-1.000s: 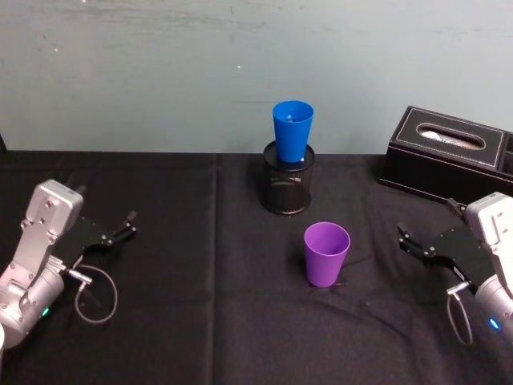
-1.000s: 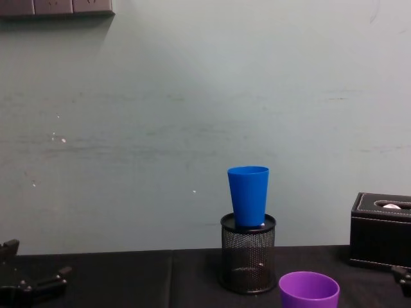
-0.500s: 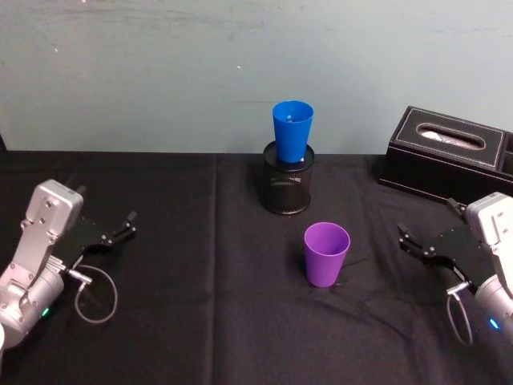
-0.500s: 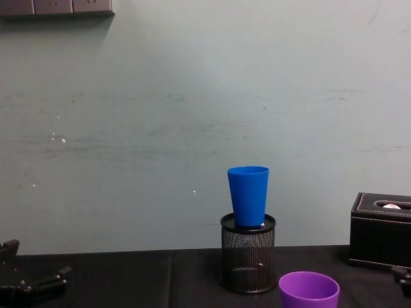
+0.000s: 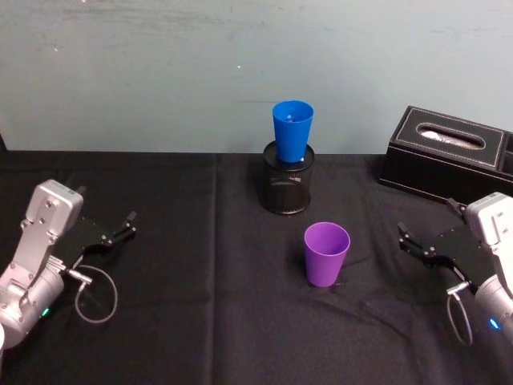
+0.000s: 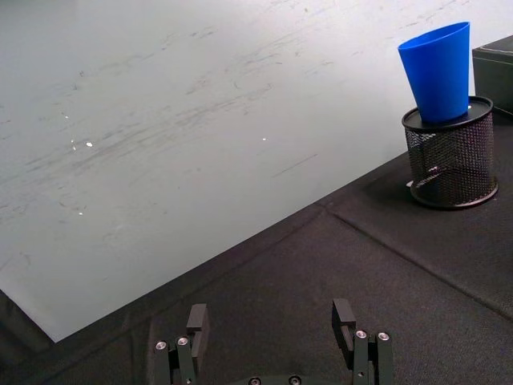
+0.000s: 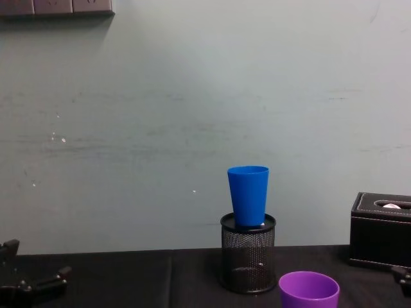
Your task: Pick up one cup with a gripper and tap it against the other cup.
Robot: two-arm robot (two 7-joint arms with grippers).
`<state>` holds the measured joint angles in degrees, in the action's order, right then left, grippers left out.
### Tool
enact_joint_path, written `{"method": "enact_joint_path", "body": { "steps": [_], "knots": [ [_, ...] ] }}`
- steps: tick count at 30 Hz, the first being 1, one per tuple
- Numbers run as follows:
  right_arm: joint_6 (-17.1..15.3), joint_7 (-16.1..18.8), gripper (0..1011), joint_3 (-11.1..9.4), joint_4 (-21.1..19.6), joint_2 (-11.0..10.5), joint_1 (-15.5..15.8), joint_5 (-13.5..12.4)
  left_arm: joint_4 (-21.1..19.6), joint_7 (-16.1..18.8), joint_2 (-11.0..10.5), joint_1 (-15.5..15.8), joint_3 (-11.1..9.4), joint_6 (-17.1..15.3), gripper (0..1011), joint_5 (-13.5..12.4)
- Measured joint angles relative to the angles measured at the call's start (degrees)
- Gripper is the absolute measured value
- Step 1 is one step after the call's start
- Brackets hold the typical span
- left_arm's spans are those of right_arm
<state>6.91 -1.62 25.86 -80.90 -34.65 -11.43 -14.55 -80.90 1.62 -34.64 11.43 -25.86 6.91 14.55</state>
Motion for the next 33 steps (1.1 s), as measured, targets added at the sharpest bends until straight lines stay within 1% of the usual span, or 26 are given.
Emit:
{"method": "enact_joint_path", "body": {
  "steps": [13,15,19,21,23,27,33],
  "knots": [
    [0.0,0.0,1003,0.0,0.0,0.0,0.0,0.0,0.0,0.0,0.0,0.0,0.0,0.0,1011,0.0],
    [0.5,0.1,1003,-0.3,0.1,0.2,0.1,-0.1,0.0,0.0,0.0,0.0,0.0,0.0,1012,0.0],
    [2.8,1.9,1003,-1.4,0.5,1.0,0.6,-1.4,0.0,0.0,0.0,0.0,0.0,0.0,1011,0.0],
    [3.1,2.1,1003,-1.6,0.5,1.0,0.6,-1.5,0.0,0.0,0.0,0.0,0.0,0.0,1011,0.0],
    [4.2,3.2,1003,-2.3,0.4,1.4,1.1,-2.1,0.0,0.0,0.0,0.0,0.0,0.0,1012,0.0],
    [5.2,4.7,1003,-2.9,0.0,1.8,1.6,-2.9,0.0,0.0,0.0,0.0,0.0,0.0,1012,0.0],
    [5.7,7.2,1003,-3.5,-1.0,2.4,2.4,-4.5,0.0,0.0,0.0,0.0,0.0,0.0,1012,0.0]
  ]
}}
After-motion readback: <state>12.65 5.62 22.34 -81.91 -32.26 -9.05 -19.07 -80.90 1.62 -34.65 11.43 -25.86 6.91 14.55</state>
